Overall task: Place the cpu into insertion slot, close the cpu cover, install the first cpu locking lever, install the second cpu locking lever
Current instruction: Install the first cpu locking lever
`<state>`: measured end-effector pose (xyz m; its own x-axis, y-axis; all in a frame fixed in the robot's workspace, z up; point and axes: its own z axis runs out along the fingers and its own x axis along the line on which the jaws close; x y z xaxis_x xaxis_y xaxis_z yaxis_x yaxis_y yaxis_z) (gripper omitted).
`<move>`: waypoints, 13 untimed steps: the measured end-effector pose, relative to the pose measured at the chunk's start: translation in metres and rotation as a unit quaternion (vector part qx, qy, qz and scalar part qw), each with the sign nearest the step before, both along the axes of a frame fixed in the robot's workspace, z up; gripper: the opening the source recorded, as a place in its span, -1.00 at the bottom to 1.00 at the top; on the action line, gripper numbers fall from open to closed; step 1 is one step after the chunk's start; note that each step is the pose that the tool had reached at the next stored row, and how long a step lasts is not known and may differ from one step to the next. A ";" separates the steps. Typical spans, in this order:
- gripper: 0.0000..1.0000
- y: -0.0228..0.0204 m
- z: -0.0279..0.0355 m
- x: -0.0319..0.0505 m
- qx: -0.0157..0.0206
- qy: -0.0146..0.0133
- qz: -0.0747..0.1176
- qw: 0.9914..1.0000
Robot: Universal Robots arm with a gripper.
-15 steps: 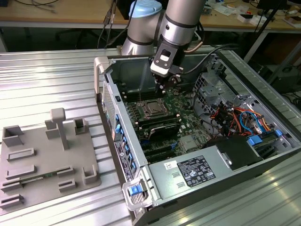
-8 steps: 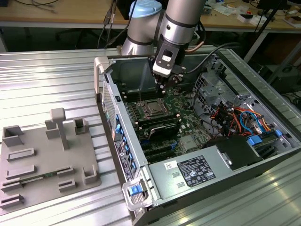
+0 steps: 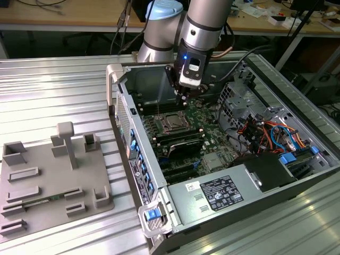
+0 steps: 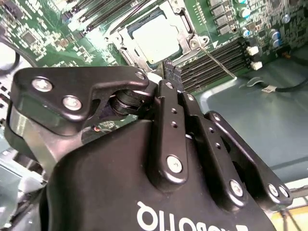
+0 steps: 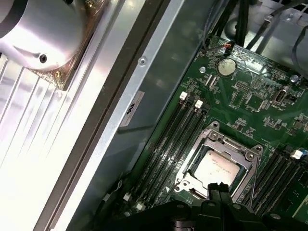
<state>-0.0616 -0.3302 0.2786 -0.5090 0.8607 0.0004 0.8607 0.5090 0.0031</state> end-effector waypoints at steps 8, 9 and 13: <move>-0.79 0.0000 0.0000 0.0000 0.000 0.000 0.081 0.997; -0.79 0.0000 0.0000 0.0000 0.000 0.000 0.090 0.996; -0.79 0.0000 0.0000 0.0000 0.000 0.000 0.135 0.991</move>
<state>-0.0616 -0.3302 0.2786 -0.7214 0.6925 0.0004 0.6925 0.7214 0.0031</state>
